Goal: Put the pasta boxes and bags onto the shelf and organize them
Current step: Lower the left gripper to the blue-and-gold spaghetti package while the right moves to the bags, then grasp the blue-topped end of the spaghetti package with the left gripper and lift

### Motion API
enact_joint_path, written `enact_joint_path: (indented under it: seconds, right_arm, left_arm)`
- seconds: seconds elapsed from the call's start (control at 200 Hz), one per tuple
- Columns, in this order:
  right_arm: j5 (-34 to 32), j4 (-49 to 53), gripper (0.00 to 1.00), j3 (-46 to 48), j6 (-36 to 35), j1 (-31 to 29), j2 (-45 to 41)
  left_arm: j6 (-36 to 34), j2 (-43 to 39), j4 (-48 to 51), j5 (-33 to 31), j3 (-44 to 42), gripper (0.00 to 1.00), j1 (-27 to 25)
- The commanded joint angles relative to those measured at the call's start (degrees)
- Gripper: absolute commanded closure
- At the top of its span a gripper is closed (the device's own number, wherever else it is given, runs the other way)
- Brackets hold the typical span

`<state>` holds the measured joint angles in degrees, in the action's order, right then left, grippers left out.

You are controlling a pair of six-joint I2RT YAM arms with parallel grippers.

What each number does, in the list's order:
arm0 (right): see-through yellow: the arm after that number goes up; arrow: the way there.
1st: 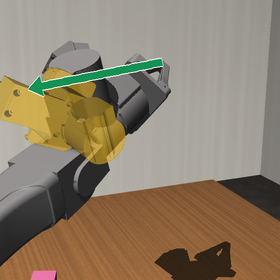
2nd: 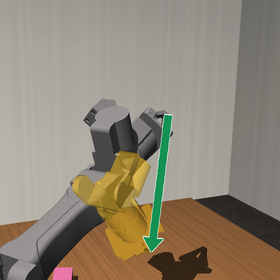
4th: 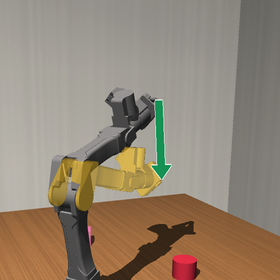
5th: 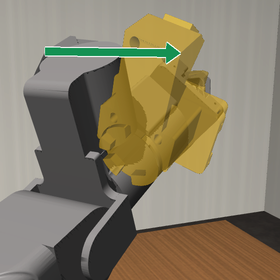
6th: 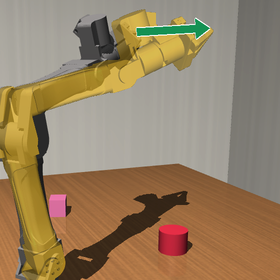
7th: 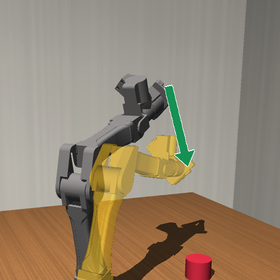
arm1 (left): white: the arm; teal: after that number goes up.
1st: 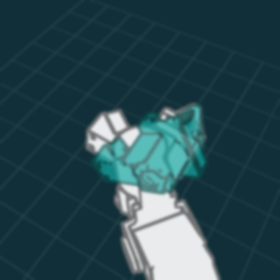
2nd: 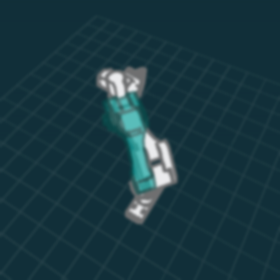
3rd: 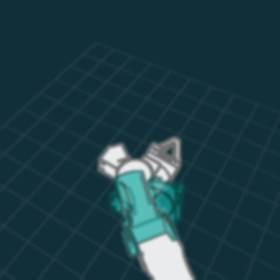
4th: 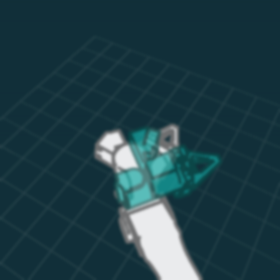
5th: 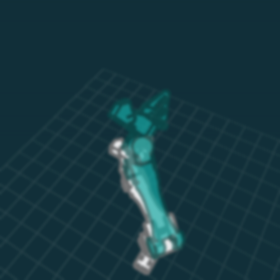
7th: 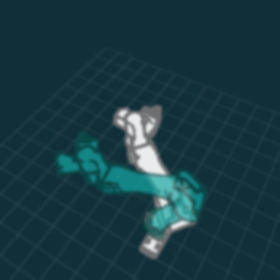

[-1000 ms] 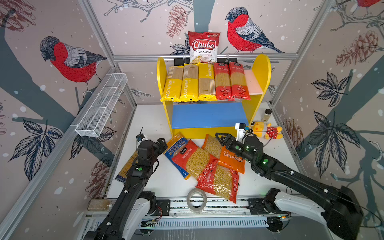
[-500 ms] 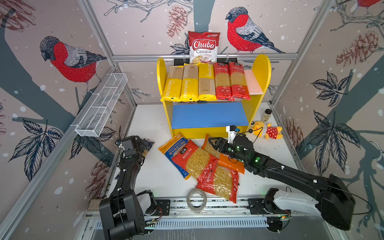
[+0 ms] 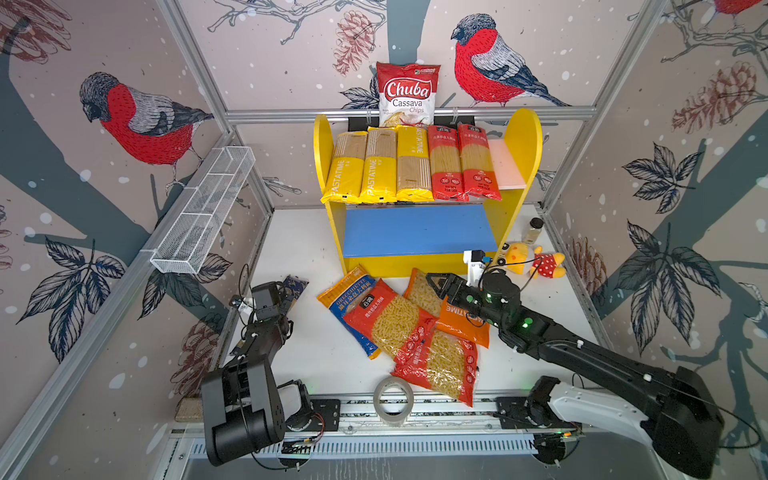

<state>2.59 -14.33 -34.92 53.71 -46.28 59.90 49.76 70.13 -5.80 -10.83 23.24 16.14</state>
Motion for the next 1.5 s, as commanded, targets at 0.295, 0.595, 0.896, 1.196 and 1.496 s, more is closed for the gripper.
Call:
enact_joint_path:
  seconds: [0.295, 0.595, 0.896, 1.196, 1.496]
  right_arm:
    - [1.09, 0.62, 0.32, -1.36, -0.8, 0.62, 1.92]
    - [2.55, 1.09, 0.32, -3.56, -0.77, 0.51, 4.26]
    - [2.76, 0.45, 0.32, -3.1, -0.91, 0.86, 4.34]
    - [3.91, -0.02, 0.32, -1.28, -1.16, 2.39, 1.69]
    - [6.44, 1.23, 0.32, -0.5, -2.38, 5.57, -0.1]
  left_arm:
    - [2.59, -1.68, -4.28, 12.47, -0.15, 0.13, -9.73]
    - [-15.57, 11.28, 10.71, 18.34, 17.0, 0.14, -9.64]
    - [-24.73, 15.7, 23.05, 7.81, 27.41, 0.09, -9.12]
    - [-37.57, 27.69, 34.94, 6.87, 38.13, 0.09, -8.5]
    - [-40.01, 32.51, 36.51, 4.47, 41.22, 0.08, -10.45]
